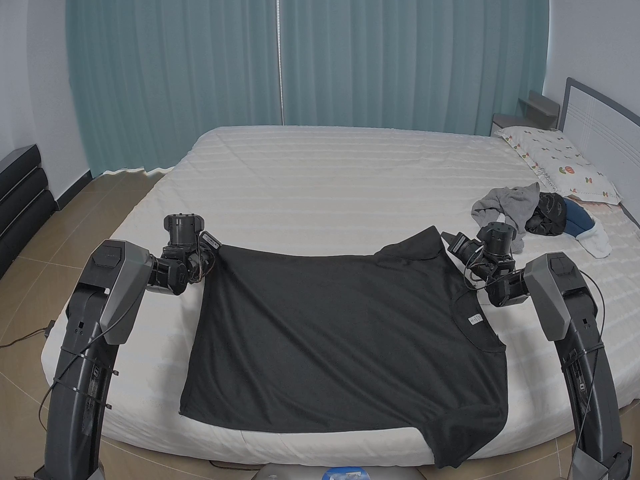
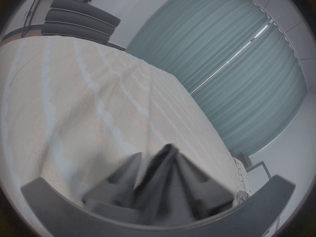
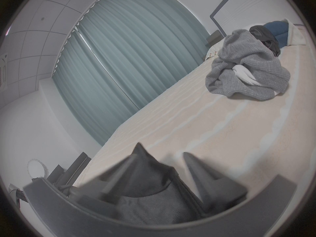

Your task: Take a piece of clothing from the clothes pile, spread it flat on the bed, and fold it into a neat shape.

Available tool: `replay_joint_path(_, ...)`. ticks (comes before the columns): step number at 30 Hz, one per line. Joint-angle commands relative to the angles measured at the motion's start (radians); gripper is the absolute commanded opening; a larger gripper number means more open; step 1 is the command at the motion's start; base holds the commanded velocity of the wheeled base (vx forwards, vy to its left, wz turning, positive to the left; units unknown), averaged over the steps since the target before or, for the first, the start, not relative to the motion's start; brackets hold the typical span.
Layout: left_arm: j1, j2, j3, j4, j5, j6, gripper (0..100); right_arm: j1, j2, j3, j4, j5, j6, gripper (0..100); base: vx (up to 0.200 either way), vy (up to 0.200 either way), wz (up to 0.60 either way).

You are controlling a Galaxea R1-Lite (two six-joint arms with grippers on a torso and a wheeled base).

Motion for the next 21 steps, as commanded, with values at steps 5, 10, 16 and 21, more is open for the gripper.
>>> replay_joint_path(5, 0.012, -0.066, 0.082, 0.0, 0.003, -0.005, 100, -0.001, -0.127, 0.095, 0.011, -0.021, 0.048, 100, 0.0, 0.0, 0.0)
replay_joint_path(10, 0.033, -0.207, 0.242, -0.011, -0.028, -0.003, 100, -0.022, -0.294, 0.37, -0.038, -0.005, 0.054, 100, 0.0, 0.0, 0.0)
replay_joint_path(16, 0.065, -0.341, 0.356, -0.002, -0.062, -0.002, 100, -0.027, -0.503, 0.699, -0.069, 0.033, 0.057, 100, 0.0, 0.0, 0.0)
replay_joint_path(21, 0.074, -0.413, 0.423, -0.003, -0.135, 0.005, 100, -0.012, -0.645, 0.916, -0.129, 0.091, 0.104, 100, 0.0, 0.0, 0.0)
